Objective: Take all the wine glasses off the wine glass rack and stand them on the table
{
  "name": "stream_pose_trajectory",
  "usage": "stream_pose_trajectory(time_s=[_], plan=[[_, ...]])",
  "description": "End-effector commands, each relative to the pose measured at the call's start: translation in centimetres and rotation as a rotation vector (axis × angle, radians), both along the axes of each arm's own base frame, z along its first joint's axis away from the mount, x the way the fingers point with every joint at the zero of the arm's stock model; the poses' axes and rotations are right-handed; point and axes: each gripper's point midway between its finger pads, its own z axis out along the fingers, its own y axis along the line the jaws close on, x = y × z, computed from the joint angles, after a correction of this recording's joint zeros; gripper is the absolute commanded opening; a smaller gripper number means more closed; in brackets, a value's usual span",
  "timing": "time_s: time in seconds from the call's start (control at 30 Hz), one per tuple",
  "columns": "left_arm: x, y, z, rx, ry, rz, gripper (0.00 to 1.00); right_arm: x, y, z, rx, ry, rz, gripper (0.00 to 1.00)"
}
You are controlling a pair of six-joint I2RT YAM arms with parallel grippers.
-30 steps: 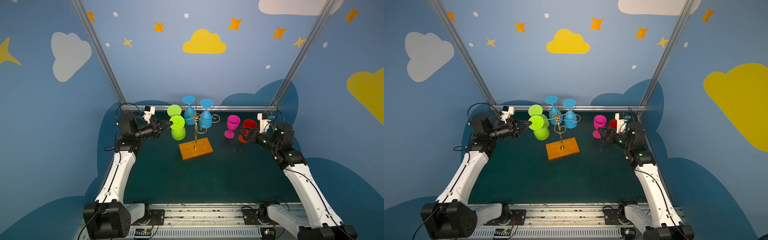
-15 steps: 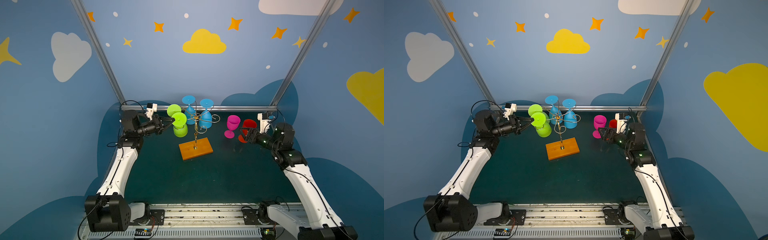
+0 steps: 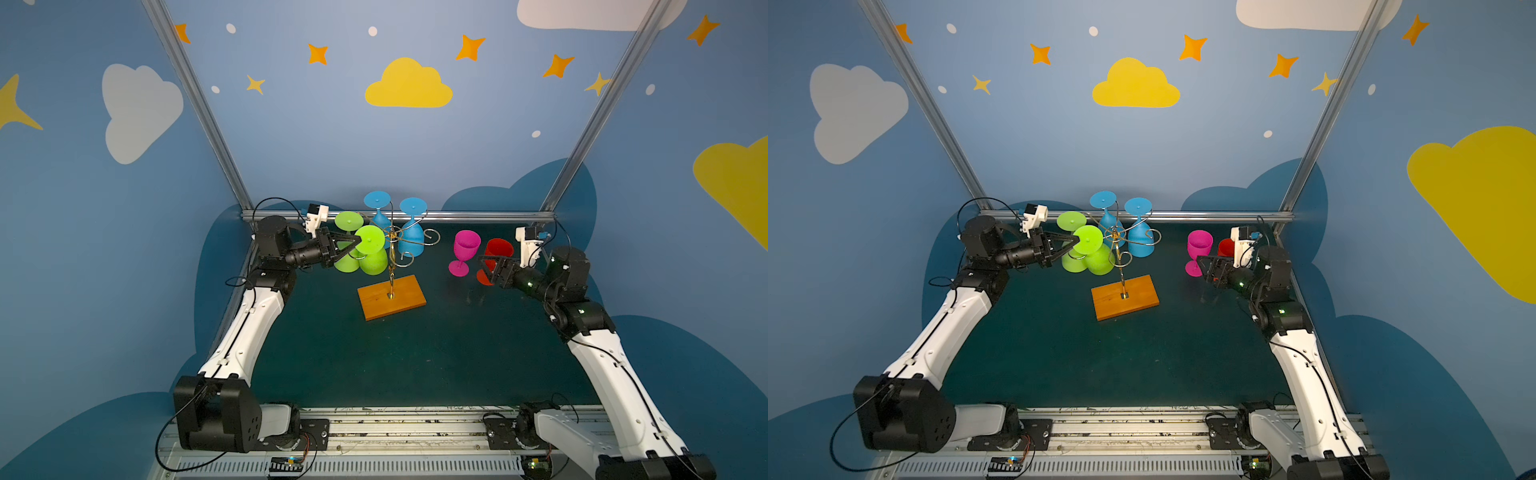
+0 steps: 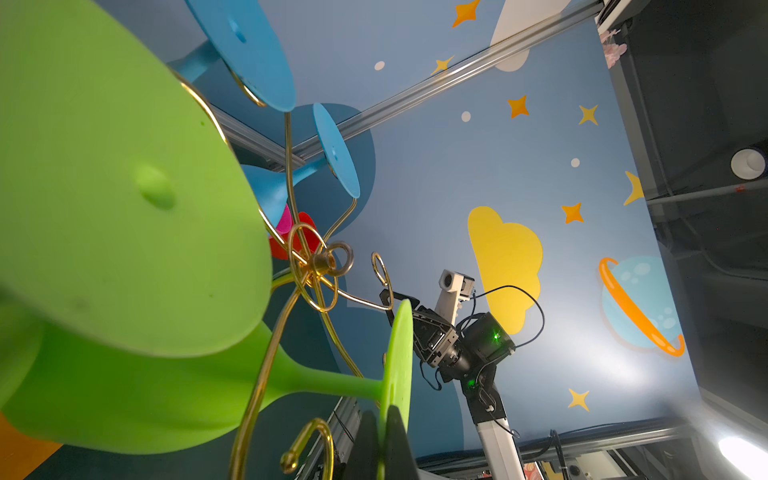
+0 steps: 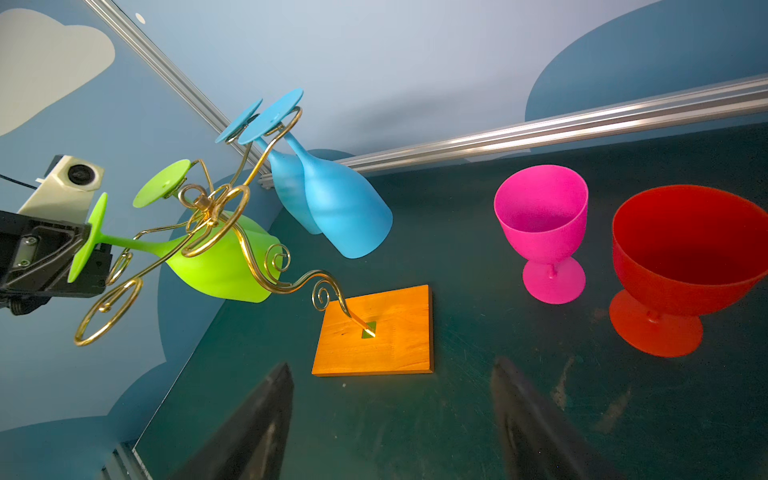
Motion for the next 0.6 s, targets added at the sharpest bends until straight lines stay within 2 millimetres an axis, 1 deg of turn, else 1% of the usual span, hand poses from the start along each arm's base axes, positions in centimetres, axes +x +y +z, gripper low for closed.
stream_pose_trajectory(time_s=[0.0, 0.43, 0.57], plan=[[-2.0, -0.4, 1.2, 0.007, -0.059, -0.052, 0.03, -0.5, 0.0, -0.1, -0.008, -0.001, 0.002, 0.75], [-5.5, -0.5, -0.1, 0.041, -0.039, -0.112, 0.03, -0.7, 0.1, -0.1, -0.004, 0.001, 0.006, 0.75], [-6.4, 0.2, -0.5, 0.053, -0.034, -0.09, 0.03, -0.8, 0.0, -0.1, -0.006, 0.001, 0.007, 0.75]])
